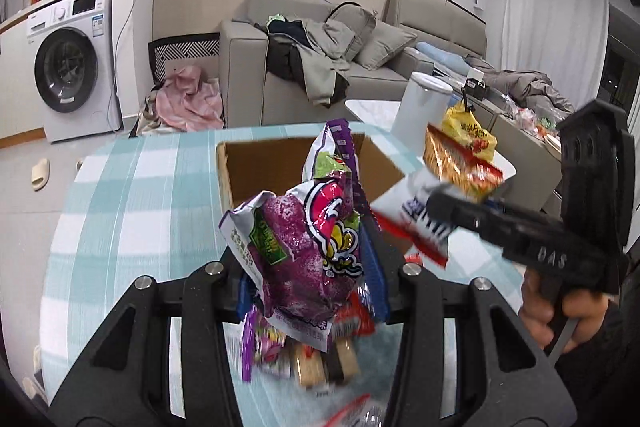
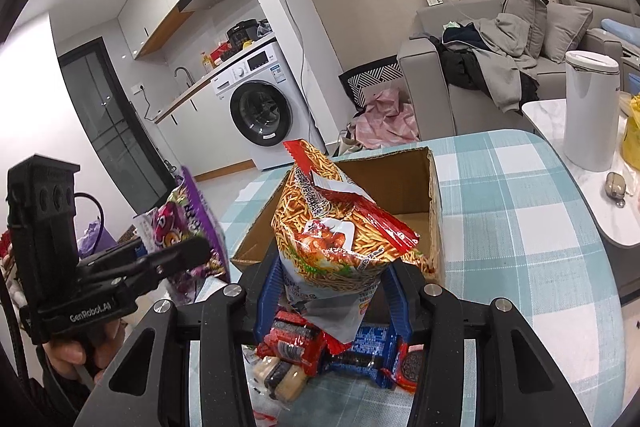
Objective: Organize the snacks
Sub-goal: 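Carry the purple bag over the box with left tool while right tool holds the orange bag above it, then open both tools to drop the grape bag and orange noodle bag into the box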
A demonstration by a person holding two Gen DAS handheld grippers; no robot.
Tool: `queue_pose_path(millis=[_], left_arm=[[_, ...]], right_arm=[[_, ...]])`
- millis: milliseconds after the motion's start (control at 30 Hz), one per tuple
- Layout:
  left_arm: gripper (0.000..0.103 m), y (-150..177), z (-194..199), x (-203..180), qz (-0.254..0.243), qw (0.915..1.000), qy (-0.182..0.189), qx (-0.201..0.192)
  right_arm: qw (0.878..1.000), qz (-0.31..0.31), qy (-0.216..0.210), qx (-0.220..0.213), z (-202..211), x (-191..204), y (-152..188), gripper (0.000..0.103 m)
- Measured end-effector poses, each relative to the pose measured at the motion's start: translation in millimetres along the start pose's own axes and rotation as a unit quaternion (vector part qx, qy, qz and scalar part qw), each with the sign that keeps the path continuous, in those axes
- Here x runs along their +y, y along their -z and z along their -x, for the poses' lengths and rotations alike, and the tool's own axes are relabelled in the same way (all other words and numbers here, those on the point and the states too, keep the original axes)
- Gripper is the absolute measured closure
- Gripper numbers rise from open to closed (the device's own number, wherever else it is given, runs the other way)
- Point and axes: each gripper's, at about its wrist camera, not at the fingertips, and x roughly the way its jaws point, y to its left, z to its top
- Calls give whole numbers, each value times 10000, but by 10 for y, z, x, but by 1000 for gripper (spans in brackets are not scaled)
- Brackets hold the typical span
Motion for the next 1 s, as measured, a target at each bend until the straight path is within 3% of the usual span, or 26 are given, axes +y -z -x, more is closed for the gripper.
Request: queue_pose_path(millis=[333, 667, 700, 767, 833, 1000], left_arm=[[61, -383, -514, 17, 1, 10000, -67, 72], [59, -314, -788, 43, -22, 9994, -264, 222], [57, -311, -782, 45, -35, 9994, -289, 208], [37, -305, -745, 43, -20, 9994, -315, 165], [23, -281, -668, 41, 1, 9994, -351, 75], [10, -159, -467, 27, 20, 9986, -525, 95]], right_arm=[[10000, -51, 64, 55, -222, -26, -164, 56], [9991, -262, 344, 37, -323, -121, -212, 52], [9991, -233, 364, 19, -302, -116, -215, 51], [9989, -206, 428, -7, -260, -118, -216, 48], [9987, -231, 464, -24, -210, -136, -203, 36], [9982, -309, 508, 102, -105, -201, -109, 12]])
